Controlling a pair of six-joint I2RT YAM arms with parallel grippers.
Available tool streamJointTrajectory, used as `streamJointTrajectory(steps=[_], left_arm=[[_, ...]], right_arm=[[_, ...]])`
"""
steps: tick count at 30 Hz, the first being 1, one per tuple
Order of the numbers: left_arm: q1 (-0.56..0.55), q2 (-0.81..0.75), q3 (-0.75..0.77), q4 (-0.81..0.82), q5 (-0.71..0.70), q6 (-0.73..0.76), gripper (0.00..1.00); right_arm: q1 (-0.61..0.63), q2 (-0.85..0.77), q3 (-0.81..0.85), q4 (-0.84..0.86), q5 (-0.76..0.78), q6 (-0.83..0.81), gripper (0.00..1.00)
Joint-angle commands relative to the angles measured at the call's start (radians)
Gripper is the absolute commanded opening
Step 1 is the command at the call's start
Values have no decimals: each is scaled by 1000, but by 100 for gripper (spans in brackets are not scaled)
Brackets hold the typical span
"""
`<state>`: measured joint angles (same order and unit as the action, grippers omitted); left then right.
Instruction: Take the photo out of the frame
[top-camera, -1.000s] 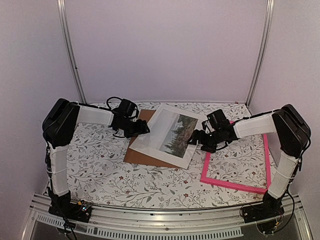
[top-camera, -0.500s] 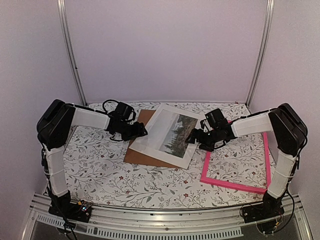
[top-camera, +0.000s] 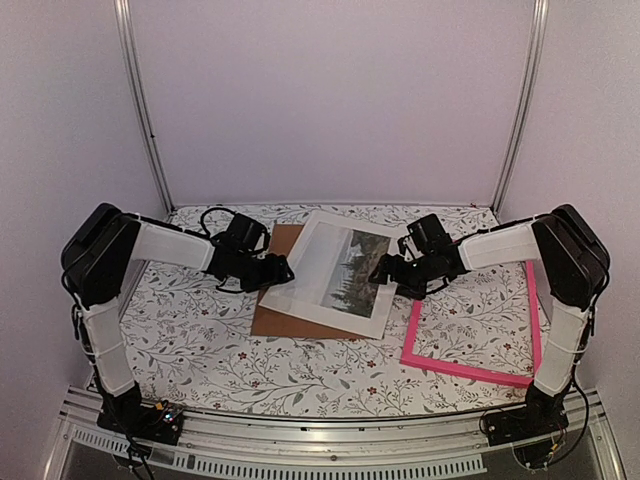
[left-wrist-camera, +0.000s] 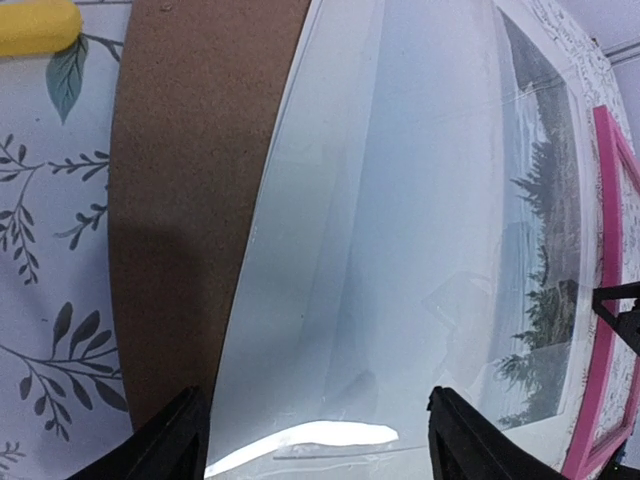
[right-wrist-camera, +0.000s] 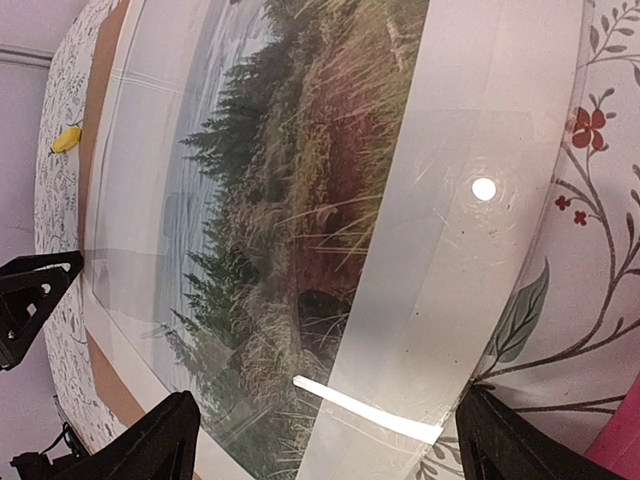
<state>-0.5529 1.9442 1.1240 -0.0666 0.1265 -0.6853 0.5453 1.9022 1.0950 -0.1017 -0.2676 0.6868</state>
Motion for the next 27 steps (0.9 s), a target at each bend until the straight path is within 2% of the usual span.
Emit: streamJointTrajectory(steps=[1,16,27], left_arm=[[-41,-20,-61,-89,16,-36,77],[-113,-144,-186,-83,4,-101,77],[-119,-185,-208,-94,7,-102,77]], right_arm=[[8,31,27,-34,-1,-22,92],[8,31,59,-56,-29,-54,92],[8,22,84,-72,-34,-63,92]])
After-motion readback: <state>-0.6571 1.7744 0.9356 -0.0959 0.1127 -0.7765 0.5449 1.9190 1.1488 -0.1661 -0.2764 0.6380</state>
